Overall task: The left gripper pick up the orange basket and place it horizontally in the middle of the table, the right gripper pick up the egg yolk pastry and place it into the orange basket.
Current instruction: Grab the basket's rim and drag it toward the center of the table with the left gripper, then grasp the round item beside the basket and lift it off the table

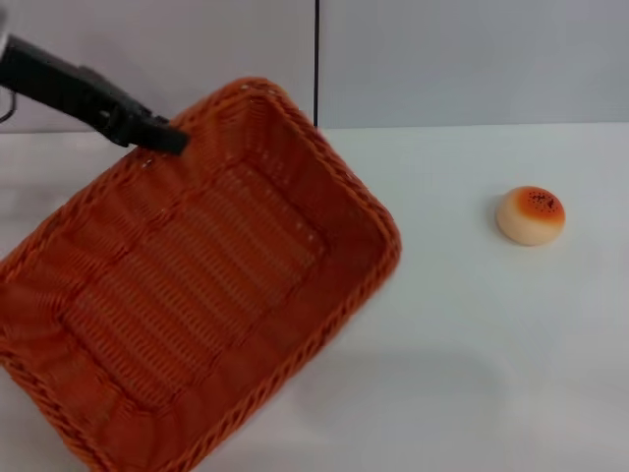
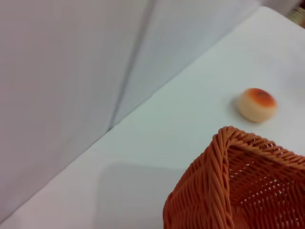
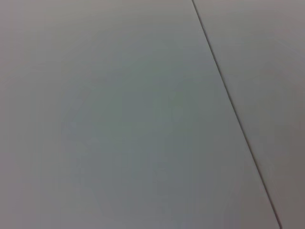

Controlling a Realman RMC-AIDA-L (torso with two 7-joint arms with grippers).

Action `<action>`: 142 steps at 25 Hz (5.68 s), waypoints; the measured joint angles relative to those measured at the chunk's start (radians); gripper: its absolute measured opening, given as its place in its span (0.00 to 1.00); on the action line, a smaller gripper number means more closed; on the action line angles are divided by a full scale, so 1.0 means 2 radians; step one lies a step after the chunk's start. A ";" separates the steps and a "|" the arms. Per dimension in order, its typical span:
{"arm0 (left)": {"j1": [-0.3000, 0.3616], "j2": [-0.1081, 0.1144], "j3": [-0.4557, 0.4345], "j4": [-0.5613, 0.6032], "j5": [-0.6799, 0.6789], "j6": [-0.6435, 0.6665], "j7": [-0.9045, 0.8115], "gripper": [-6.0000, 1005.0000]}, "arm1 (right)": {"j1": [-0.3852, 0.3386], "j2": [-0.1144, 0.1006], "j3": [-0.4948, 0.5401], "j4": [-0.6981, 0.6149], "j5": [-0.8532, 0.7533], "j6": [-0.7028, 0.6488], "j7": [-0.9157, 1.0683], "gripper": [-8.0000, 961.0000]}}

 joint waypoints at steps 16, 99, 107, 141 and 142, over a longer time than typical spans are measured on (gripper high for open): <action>-0.097 -0.038 0.111 -0.032 -0.012 -0.003 0.100 0.18 | 0.003 0.003 0.000 0.001 0.000 0.025 0.000 0.86; 0.222 -0.041 0.195 -0.345 -0.886 -0.161 0.583 0.86 | 0.185 -0.058 -1.000 -0.542 0.173 -0.211 0.613 0.86; 0.225 -0.041 0.198 -0.350 -0.887 -0.152 0.588 0.86 | 0.164 -0.058 -1.127 -0.539 0.275 -0.191 0.689 0.86; 0.232 -0.041 0.198 -0.360 -0.887 -0.136 0.614 0.86 | 0.223 -0.069 -1.320 -0.372 0.168 -0.070 0.835 0.86; 0.232 -0.041 0.198 -0.360 -0.887 -0.136 0.614 0.86 | 0.223 -0.069 -1.320 -0.372 0.168 -0.070 0.835 0.86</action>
